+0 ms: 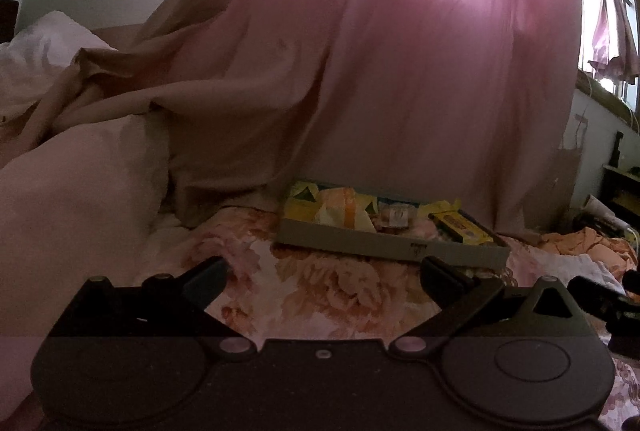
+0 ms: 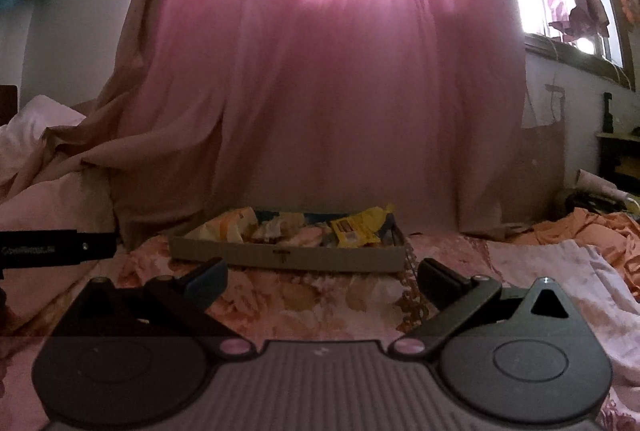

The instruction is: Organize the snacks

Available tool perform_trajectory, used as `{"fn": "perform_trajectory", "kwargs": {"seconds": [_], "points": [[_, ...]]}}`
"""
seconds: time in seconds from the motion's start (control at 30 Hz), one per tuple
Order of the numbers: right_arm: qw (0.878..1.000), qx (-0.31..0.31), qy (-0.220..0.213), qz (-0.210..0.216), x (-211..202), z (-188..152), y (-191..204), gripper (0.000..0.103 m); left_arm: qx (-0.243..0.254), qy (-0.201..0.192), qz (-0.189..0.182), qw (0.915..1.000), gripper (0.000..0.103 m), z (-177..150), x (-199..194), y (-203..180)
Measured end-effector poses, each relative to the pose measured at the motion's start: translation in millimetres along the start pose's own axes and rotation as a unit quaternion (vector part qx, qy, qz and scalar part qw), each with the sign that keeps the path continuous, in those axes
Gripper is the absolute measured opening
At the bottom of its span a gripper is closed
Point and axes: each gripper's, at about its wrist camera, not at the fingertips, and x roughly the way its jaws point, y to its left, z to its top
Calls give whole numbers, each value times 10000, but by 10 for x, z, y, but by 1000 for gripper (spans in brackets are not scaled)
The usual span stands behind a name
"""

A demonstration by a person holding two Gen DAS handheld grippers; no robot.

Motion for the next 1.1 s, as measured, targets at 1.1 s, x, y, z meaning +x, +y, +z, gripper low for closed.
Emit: {"fn": "perform_trajectory", "kwargs": {"seconds": [1.1], "points": [[9971,-226,683,240,-226,-455,313,103,299,480,294,9980,102,-426,-279,110]]}}
